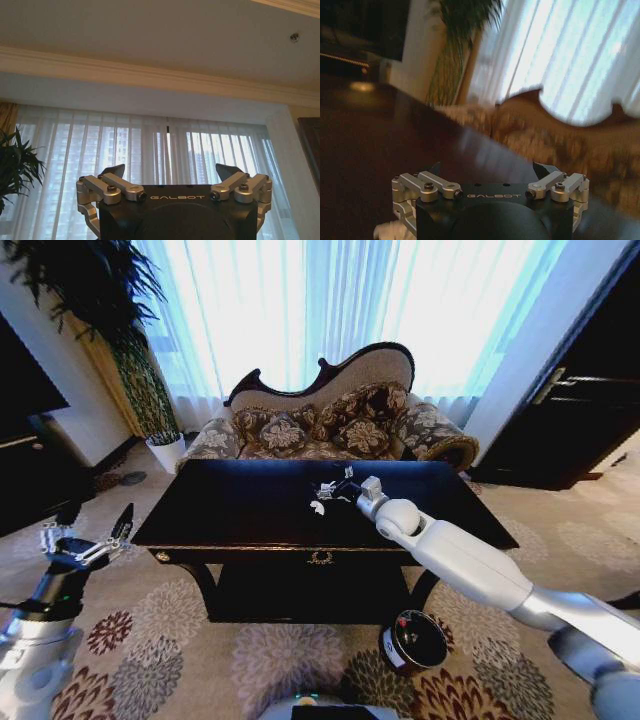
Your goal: Move to the front of the table and place the trash on the table into the trash bin.
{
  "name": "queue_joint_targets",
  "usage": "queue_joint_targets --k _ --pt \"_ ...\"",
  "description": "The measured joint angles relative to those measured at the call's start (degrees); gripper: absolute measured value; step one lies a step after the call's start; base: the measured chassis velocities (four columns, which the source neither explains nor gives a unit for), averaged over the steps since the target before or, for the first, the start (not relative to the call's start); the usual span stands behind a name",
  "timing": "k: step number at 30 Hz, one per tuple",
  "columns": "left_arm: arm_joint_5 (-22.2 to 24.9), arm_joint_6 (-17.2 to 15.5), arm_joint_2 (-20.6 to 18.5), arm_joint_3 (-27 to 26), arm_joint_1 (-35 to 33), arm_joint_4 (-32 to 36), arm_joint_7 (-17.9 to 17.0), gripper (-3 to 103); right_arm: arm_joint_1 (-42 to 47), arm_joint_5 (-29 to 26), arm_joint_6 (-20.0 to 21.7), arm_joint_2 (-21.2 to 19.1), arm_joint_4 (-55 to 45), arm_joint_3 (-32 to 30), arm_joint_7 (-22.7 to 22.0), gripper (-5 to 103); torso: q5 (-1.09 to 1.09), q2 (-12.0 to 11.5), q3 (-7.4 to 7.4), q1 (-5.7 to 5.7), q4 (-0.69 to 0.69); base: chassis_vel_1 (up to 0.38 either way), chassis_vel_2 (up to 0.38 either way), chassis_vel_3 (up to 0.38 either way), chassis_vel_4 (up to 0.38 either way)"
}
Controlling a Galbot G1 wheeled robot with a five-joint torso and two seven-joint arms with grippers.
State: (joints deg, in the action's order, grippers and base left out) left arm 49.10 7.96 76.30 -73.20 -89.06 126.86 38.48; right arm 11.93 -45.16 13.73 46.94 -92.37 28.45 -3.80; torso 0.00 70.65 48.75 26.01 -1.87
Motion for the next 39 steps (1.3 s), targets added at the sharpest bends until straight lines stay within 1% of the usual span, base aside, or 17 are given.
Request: queue_joint_targets --k 1,3,4,10,13,21,24,25,27,29,33,34,35,36,39 --pt "0.01 0.0 0.01 0.01 0.0 0.0 0.0 100 -0.14 -0.8 0.55 0.0 0.09 0.09 -0.13 100 0.0 0.0 0.0 0.0 0.0 0.0 0.0 0.0 0.0" --pt "0.02 0.0 0.02 0.03 -0.1 0.01 0.0 100 -0.92 -5.02 3.5 0.1 0.44 0.17 -1.09 100 -0.01 0.0 0.0 0.0 0.0 0.0 0.0 0.0 0.0" --pt "0.03 0.0 0.02 0.03 -0.14 0.02 0.0 100 -1.15 -5.84 4.07 0.2 0.68 0.18 -1.3 100 -0.01 0.0 0.0 0.0 0.01 0.0 0.0 0.0 0.0" --pt "-0.02 0.01 0.22 0.24 -0.15 0.17 0.04 100 -1.79 -7.58 5.79 0.28 1.43 0.34 -1.78 100 -0.01 0.0 0.0 -0.01 0.01 0.0 0.0 0.0 0.0" --pt "-0.27 0.2 0.5 0.55 -0.16 0.2 0.21 100 -2.0 -9.58 7.69 0.17 1.53 0.4 -2.45 100 0.0 0.0 0.0 -0.01 0.0 0.0 0.0 0.0 0.0" --pt "-0.05 0.23 0.71 0.91 -0.34 0.77 0.27 100 -2.14 -10.07 8.25 1.0 3.16 0.92 -5.54 100 -0.01 0.0 0.0 -0.01 0.01 0.0 0.0 0.0 0.0" --pt "-0.09 0.23 0.73 0.97 -0.38 0.8 0.28 100 -2.15 -10.16 8.19 1.21 3.67 0.92 -5.92 100 -0.01 0.0 0.0 -0.01 0.01 0.0 0.0 0.0 0.0" --pt "-0.11 0.23 0.73 1.0 -0.38 0.8 0.29 100 -2.15 -10.12 8.08 1.26 3.82 0.92 -5.93 102 0.0 0.01 0.0 -0.01 0.01 0.0 0.0 0.0 0.0" --pt "-0.23 0.2 0.65 1.42 -0.38 0.78 0.31 100 -2.19 -9.39 7.56 1.45 4.28 1.01 -5.95 94 -0.01 0.01 0.0 -0.01 0.01 0.0 0.0 0.0 0.0" --pt "-0.25 0.14 0.64 1.67 -0.34 0.91 0.3 100 -2.19 -9.08 7.51 1.45 4.42 1.05 -5.94 94 -0.01 0.01 0.0 -0.01 0.02 0.0 0.0 0.0 0.0" --pt "-0.46 -0.08 0.68 2.64 -0.12 1.49 0.14 100 -2.16 -7.82 7.41 0.97 4.62 1.03 -5.07 73 -0.01 0.01 0.0 -0.01 0.01 0.0 0.0 0.0 0.0" --pt "-0.46 -0.08 0.68 2.64 -0.12 1.49 0.14 100 -2.16 -7.82 7.41 0.97 4.62 1.03 -5.07 73 -0.01 0.01 0.0 -0.01 0.01 0.0 0.0 0.0 0.0" --pt "-0.57 -0.08 0.69 2.78 -0.12 1.52 0.12 100 -2.09 -7.3 7.15 0.69 4.64 0.94 -4.51 67 0.0 0.01 0.0 -0.01 0.01 0.0 0.0 0.0 0.0" --pt "-0.62 -0.08 0.69 2.82 -0.12 1.52 0.12 100 -2.05 -7.17 7.02 0.56 4.64 0.88 -4.31 67 0.0 0.01 0.0 -0.01 0.01 0.0 0.0 0.0 0.0" --pt "-0.73 -0.09 0.71 2.89 -0.13 1.52 0.12 100 -1.29 -6.73 6.37 -0.44 4.32 -0.01 -3.11 51 -0.01 0.01 0.0 -0.01 0.01 0.0 0.0 0.0 0.0"
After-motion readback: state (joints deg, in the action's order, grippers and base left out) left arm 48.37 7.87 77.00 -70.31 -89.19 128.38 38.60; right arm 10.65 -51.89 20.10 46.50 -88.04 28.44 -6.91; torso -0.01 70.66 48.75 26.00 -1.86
